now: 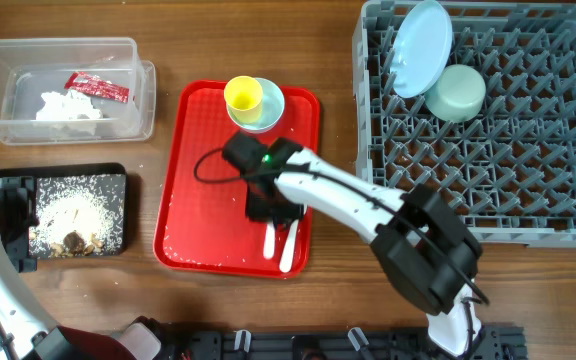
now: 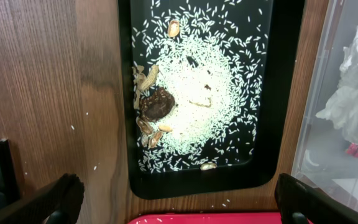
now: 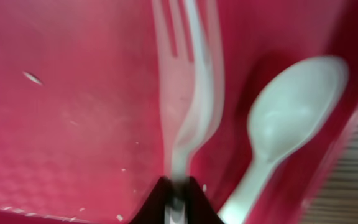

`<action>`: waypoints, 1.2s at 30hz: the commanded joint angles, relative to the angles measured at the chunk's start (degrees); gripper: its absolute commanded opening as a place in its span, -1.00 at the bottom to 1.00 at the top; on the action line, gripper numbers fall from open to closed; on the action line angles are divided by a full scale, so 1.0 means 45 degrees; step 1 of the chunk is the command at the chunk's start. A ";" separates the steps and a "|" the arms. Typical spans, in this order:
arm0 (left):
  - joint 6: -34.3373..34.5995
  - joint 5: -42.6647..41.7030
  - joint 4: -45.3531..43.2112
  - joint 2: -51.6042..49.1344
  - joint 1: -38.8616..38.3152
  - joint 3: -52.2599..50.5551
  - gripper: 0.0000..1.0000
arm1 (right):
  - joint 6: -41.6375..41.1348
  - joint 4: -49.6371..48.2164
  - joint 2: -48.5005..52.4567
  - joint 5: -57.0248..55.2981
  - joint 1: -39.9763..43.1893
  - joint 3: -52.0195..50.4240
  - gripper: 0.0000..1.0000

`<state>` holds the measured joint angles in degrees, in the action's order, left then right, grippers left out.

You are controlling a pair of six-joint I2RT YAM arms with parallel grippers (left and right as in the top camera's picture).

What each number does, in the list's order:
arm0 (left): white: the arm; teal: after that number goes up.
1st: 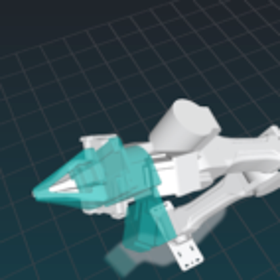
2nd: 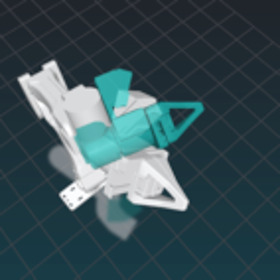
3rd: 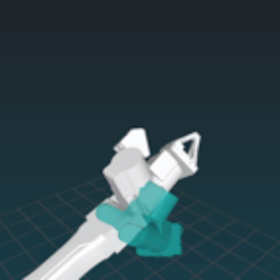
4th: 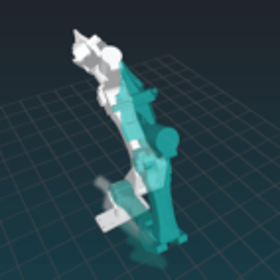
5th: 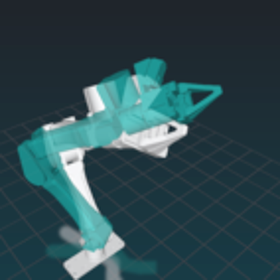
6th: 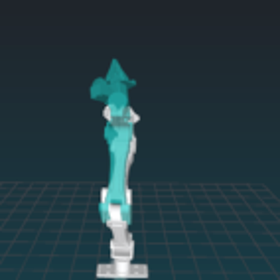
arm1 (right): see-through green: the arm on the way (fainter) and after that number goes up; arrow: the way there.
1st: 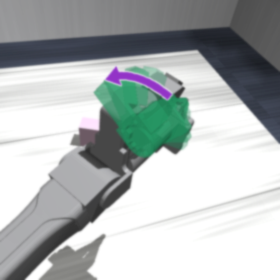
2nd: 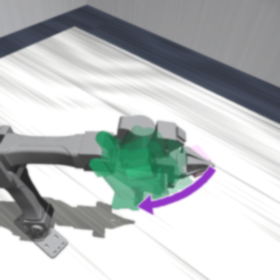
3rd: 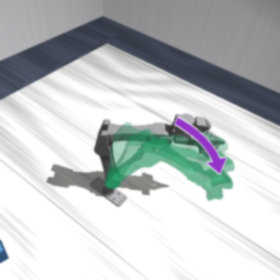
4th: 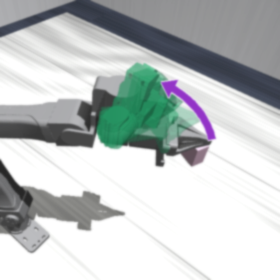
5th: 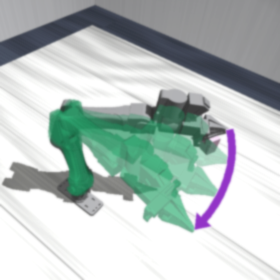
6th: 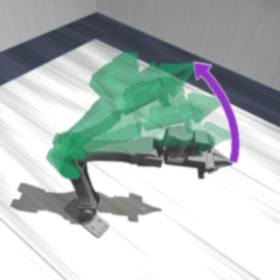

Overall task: Sort waste into correct bins and load items into the dishwasher rack
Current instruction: 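Move right gripper to the tray and grasp the white fork, then carry the fork to the rack and release it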

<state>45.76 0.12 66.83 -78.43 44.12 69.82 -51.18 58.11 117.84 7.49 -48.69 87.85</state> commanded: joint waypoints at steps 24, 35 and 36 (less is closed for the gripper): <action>0.0024 0.0034 0.0000 0.0010 0.0068 0.0131 1.00 | 0.7912 0.3172 -0.4881 -0.2322 0.9505 -0.0782 -0.91; 0.0024 0.0034 0.0000 0.0010 0.0068 0.0131 1.00 | 0.7713 0.2633 -0.4804 -0.1316 0.9500 -0.1054 -0.82; 0.0024 0.0034 0.0000 0.0010 0.0068 0.0131 1.00 | 0.7718 0.2608 -0.4804 -0.1316 0.9500 -0.1054 -0.78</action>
<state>45.76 0.12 66.81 -78.43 44.12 69.82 -15.59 70.19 95.74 0.38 -6.00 83.35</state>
